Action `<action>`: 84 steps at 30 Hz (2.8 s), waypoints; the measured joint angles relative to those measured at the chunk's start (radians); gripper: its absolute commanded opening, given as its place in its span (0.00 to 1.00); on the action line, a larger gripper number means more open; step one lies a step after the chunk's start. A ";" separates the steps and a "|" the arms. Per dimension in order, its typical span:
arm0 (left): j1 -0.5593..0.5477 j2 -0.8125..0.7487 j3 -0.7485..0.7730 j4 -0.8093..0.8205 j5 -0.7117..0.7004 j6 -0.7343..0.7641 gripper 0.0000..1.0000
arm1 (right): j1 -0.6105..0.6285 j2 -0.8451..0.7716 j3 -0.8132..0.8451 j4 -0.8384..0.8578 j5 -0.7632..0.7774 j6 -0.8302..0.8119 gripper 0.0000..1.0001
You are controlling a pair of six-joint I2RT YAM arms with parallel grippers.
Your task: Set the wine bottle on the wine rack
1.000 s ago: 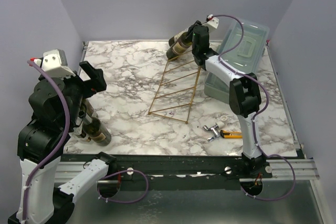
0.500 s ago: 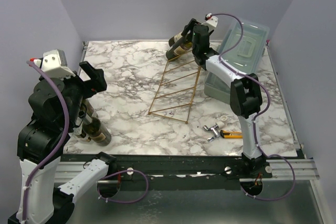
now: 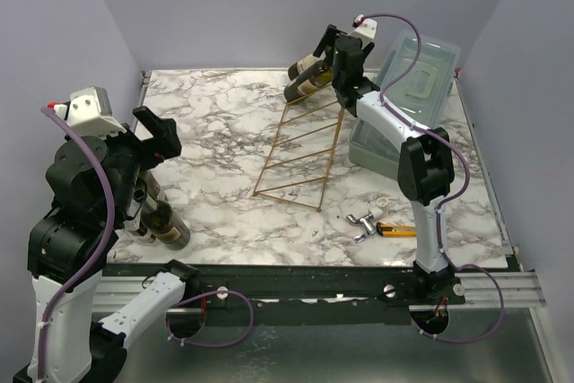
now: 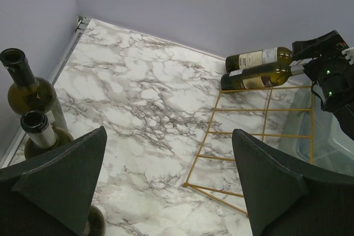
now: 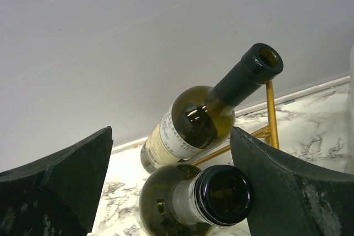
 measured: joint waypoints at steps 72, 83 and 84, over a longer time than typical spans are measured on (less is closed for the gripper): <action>0.000 -0.026 0.182 -0.174 -0.064 0.067 0.97 | 0.753 -0.405 -0.277 -0.087 -0.628 -0.084 1.00; -0.002 -0.027 0.220 -0.194 -0.098 0.101 0.97 | 0.840 -0.207 -0.029 -0.146 -0.588 -0.158 0.98; -0.002 -0.027 0.224 -0.194 -0.100 0.104 0.97 | 0.847 -0.185 0.001 -0.158 -0.581 -0.158 0.97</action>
